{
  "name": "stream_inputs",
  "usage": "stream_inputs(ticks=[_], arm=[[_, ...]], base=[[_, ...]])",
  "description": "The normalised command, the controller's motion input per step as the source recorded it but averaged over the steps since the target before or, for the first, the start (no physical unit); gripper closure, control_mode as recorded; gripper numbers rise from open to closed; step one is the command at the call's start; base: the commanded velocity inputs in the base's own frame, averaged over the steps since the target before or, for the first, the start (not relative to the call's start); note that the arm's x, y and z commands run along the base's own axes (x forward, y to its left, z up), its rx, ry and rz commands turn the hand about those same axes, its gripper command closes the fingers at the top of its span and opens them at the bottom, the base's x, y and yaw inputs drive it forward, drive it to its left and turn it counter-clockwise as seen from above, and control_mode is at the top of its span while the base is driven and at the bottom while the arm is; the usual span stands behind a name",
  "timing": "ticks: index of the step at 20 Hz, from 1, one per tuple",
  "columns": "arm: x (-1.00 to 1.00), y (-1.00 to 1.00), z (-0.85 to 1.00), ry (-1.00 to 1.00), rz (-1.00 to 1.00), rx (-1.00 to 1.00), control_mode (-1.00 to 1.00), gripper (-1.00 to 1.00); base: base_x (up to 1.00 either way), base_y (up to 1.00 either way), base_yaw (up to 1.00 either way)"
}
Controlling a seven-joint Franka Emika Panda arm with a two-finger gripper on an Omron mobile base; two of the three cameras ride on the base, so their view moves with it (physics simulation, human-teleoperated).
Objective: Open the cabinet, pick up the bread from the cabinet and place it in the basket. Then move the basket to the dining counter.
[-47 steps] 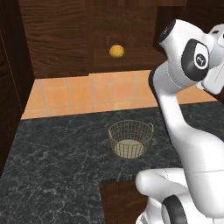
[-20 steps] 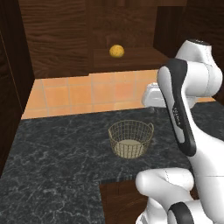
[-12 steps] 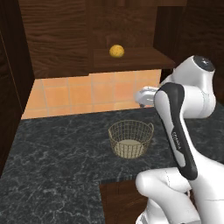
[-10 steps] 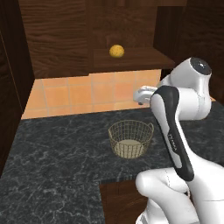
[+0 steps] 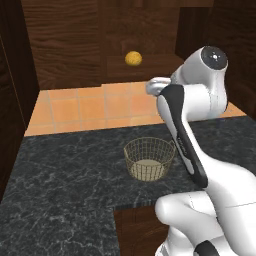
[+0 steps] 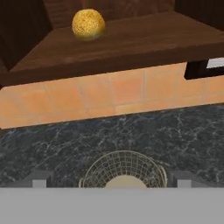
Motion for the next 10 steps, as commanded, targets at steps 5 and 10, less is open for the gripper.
stream_inputs(ticks=[5, 10], arm=[[0.24, 0.00, 0.44, -0.03, 0.19, -0.20, -1.00, -1.00], [0.03, 0.00, 0.35, -0.03, 0.14, -0.03, -1.00, -1.00]], base=[[0.00, 0.00, 0.00], [0.00, 0.00, 0.00]])
